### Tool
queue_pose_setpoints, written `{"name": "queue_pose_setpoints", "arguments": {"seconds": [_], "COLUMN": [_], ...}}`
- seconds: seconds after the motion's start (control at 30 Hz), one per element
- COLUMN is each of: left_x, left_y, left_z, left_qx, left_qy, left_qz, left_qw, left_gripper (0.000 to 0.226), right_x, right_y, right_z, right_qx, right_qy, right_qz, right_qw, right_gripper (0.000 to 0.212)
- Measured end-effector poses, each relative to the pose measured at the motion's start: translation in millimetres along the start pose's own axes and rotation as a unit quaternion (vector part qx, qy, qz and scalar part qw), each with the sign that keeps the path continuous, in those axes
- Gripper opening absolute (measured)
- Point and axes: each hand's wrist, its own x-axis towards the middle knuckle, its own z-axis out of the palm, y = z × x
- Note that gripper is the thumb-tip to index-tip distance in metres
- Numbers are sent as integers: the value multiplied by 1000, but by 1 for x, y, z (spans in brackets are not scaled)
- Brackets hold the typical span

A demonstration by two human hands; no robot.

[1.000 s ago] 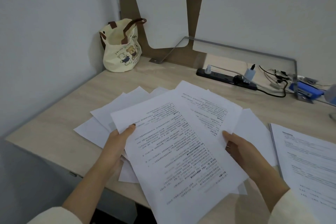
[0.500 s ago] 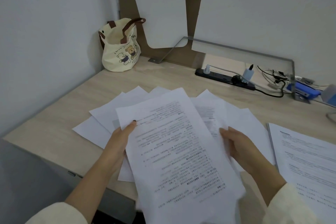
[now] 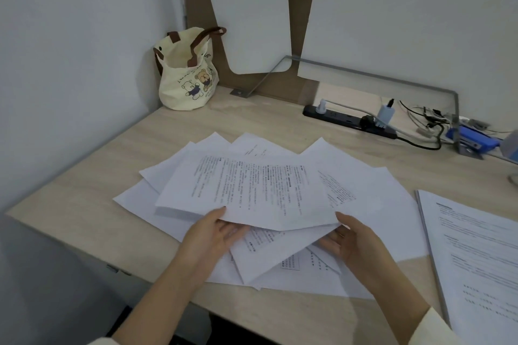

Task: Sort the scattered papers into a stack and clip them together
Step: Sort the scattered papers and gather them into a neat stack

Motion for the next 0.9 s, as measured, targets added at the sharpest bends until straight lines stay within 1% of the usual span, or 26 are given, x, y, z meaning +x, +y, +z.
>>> {"name": "queue_pose_setpoints", "arguments": {"seconds": [0.07, 0.17, 0.27, 0.37, 0.43, 0.5, 0.6, 0.67, 0.77, 0.83, 0.9], "left_x": [-2, -3, -3, 0, 1, -1, -5, -6, -4, -2, -1], "left_y": [-9, -13, -4, 8, 11, 8, -2, -8, -13, -18, -24], "left_z": [5, 6, 0, -8, -9, -1, 18, 28, 43, 57, 75], "left_qx": [20, 63, 66, 29, 13, 34, 137, 185, 207, 206, 198], "left_qy": [-12, -30, -22, 1, -2, -25, -64, -81, -117, -138, -153], "left_qz": [-34, -43, -16, 29, 38, 5, -89, -121, -126, -108, -79], "left_qw": [999, 997, 997, 999, 999, 999, 984, 972, 963, 963, 965], "left_gripper": [28, 28, 27, 27, 27, 29, 37, 41, 50, 56, 53], "right_x": [1, 3, 5, 4, 2, -2, -9, -16, -27, -33, -38], "right_y": [1, 4, 3, -12, -29, -49, -73, -80, -79, -72, -64], "right_z": [3, 5, 7, -1, -6, -8, -5, -4, -7, -12, -18], "right_qx": [4, -18, -54, -84, -65, -17, 75, 117, 137, 134, 138], "right_qy": [-15, -3, 31, 98, 122, 131, 133, 128, 135, 141, 144], "right_qz": [5, -13, -34, -86, -136, -187, -244, -263, -270, -258, -245], "right_qw": [1000, 1000, 997, 988, 981, 973, 958, 949, 943, 946, 949], "right_gripper": [25, 26, 28, 23, 21, 21, 18, 20, 37, 35, 33]}}
